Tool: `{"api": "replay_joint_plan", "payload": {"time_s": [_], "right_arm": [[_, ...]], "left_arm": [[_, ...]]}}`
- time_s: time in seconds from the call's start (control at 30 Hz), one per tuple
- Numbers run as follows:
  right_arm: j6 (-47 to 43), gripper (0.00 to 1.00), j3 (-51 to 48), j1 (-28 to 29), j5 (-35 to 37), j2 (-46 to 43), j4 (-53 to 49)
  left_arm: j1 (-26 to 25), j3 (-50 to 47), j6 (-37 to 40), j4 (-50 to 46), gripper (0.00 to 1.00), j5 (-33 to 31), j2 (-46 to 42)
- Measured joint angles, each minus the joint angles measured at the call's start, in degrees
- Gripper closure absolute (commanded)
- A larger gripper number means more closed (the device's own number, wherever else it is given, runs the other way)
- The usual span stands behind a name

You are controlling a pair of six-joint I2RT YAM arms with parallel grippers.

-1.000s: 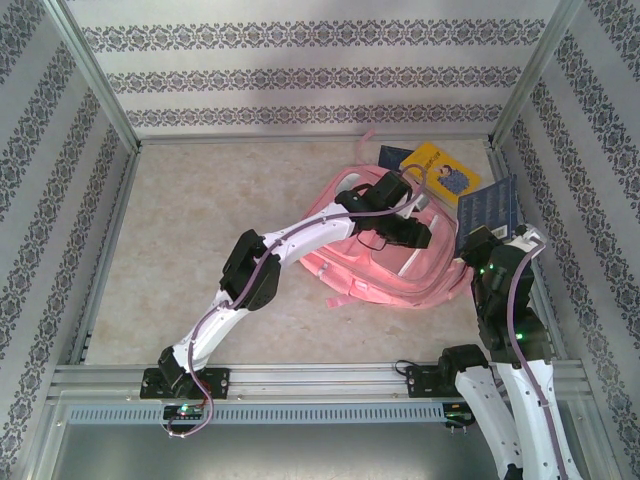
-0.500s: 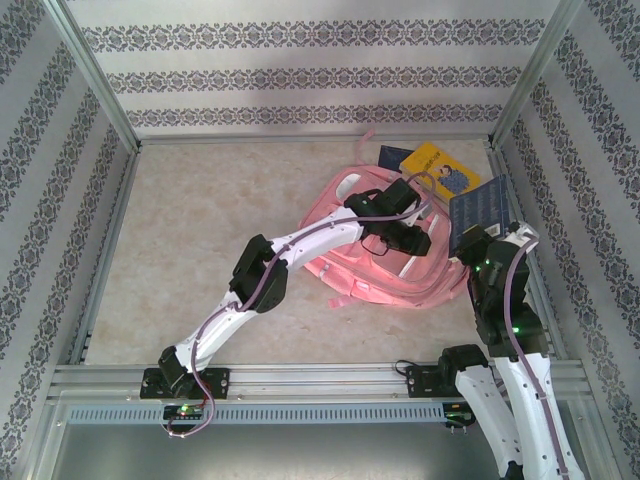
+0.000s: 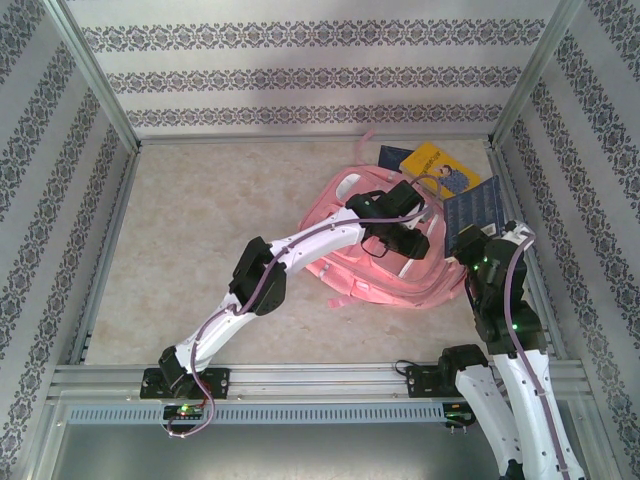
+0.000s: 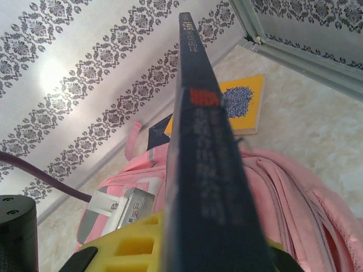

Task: Pack the student bag

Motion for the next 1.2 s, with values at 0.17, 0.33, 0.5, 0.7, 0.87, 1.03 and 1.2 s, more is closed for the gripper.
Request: {"api": "replay_joint_plan", "payload": {"time_s": [0.17,0.33,0.5,0.7,0.87,1.03,1.2], "right_arm": [[0.9,1.0,-0.6,-0.5,-1.1,0.5,0.8],[1.7,1.0,-1.6,-0.8,-2.7,1.1,1.6],[3.0,1.0,-2.6,-1.6,-4.6,2.5,2.4],[4.5,1.0,-3.0,-2.6,-6.0,3.9,3.4],[4.7,1.0,-3.2,-2.6,-7.1,3.7,3.5],[4.2,1.0,-2.2,-2.6,-6.7,2.0,1.3],[2.6,1.0,2.3,-1.9,-4.1,1.7,-1.6]], "left_arm": [[-0.3,0.5,0.5,-0.6,0.65,-0.3,-0.1],[-0.7,1.2,0.8,-0.6,0.67,-0.4,-0.1],[-1.1,3.0,0.8,-1.0,0.66,-0.4,-0.1],[-1.2,6.1,0.5,-1.8,0.89,0.0,1.3],[-1.1,6.4,0.8,-1.9,1.0,0.9,2.8],[0.9,1.1,0.8,-0.8,1.0,2.1,-0.8],[5.5,-9.9,0.8,-0.1,1.0,5.3,-11.2]]}}
